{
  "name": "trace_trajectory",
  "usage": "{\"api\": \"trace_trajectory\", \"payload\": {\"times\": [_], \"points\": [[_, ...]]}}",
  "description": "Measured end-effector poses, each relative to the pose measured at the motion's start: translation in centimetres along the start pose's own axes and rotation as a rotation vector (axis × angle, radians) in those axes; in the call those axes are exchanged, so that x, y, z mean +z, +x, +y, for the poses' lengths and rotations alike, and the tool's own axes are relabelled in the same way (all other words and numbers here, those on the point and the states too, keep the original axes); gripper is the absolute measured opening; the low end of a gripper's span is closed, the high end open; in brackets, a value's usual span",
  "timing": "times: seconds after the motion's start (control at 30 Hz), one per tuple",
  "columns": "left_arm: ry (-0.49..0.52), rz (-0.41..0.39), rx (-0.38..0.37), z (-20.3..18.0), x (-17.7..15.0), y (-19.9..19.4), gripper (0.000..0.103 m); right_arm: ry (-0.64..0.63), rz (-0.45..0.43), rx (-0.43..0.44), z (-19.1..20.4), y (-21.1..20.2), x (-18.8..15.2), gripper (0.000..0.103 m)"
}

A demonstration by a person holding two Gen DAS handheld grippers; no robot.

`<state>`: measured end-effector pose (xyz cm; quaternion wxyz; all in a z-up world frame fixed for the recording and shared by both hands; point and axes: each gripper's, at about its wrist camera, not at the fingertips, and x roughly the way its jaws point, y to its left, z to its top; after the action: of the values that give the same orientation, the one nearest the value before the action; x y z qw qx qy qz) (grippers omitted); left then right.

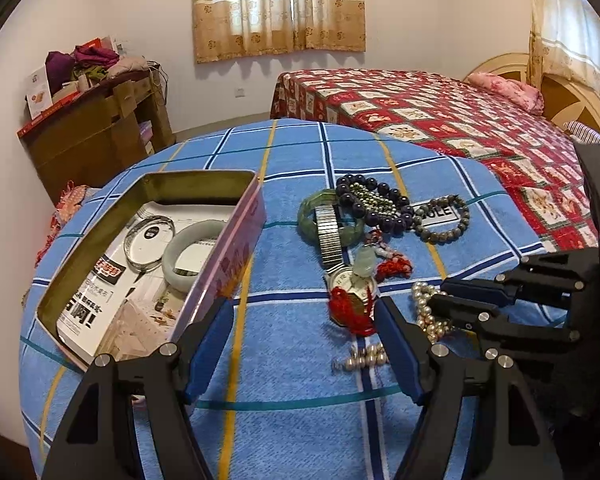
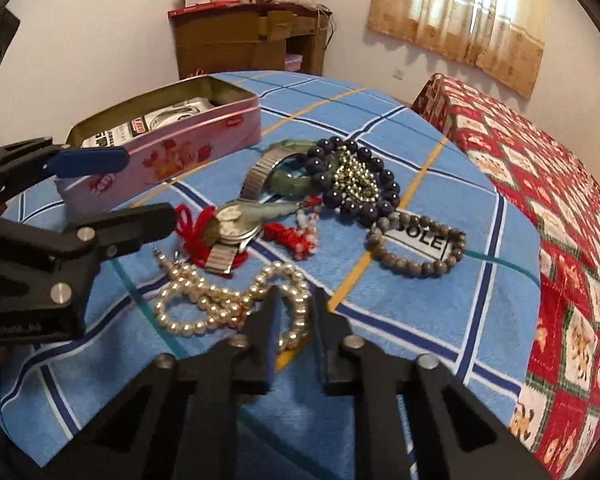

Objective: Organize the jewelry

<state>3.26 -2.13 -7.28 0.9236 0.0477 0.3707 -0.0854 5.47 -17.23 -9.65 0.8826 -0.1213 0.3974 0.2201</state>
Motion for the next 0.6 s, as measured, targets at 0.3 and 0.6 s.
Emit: {"api": "trace_trajectory", "payload": {"times": [0.3, 0.6], "points": [[0.022, 0.015, -0.054, -1.3, 0.3, 0.3, 0.072, 0.075, -0.043, -0.039, -2.3, -1.2, -0.1, 0.009], [0.014, 0.119, -0.118, -1.7, 0.6, 3.3, 0.018, 0.066, -0.055, -0.023, -2.1, -1.4, -0.3, 0.009]]}}
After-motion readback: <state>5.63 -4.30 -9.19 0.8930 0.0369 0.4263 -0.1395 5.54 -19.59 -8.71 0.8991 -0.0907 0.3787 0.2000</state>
